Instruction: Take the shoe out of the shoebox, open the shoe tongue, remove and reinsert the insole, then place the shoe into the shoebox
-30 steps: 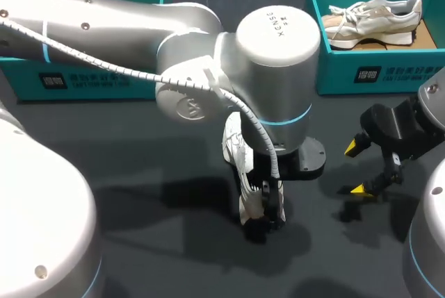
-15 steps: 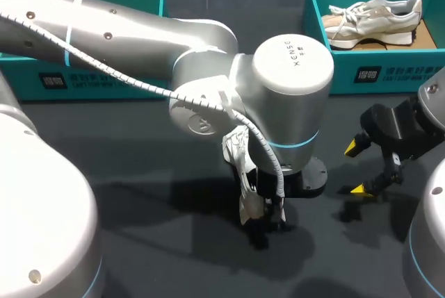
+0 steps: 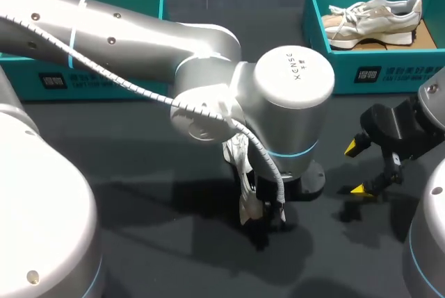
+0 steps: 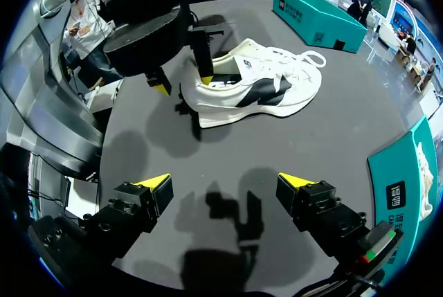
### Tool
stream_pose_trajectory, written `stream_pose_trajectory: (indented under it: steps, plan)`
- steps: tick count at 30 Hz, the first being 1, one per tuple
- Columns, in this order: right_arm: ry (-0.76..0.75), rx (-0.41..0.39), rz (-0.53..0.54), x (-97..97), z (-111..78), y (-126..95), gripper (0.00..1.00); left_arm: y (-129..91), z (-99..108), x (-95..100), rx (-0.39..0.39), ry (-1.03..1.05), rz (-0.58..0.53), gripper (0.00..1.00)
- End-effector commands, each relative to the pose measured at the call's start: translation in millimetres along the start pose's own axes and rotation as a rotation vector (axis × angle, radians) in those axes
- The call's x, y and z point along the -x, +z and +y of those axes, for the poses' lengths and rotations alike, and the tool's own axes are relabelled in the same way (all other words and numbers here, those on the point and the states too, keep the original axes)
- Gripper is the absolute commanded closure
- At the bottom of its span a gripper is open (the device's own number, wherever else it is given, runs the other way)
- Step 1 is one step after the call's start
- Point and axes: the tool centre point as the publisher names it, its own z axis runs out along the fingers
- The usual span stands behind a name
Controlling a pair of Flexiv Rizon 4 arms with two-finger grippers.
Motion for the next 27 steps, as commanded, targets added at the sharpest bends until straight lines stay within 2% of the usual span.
stream_pose_trajectory:
  steps: [1, 14, 24, 25, 27]
  plan:
    - [0.000, -0.002, -0.003, -1.8, -0.1, -0.2, 0.00, 1.1, 1.8, 2.6, -0.005, -0.016, -0.022, 0.33]
    - [0.000, -0.002, -0.003, -1.8, -0.1, -0.2, 0.00, 12.3, 0.0, 8.2, 0.006, -0.036, -0.032, 0.42]
    - [0.000, -0.002, -0.003, -1.8, -0.1, -0.2, 0.00, 14.7, -0.8, 5.0, -0.009, -0.043, -0.017, 0.34]
    - [0.000, -0.002, -0.003, -1.8, -0.1, -0.2, 0.00, 14.8, -0.8, 4.9, -0.010, -0.044, -0.016, 0.37]
    - [0.000, -0.002, -0.003, -1.8, -0.1, -0.2, 0.00, 15.1, -1.0, 4.7, -0.008, -0.046, -0.016, 0.56]
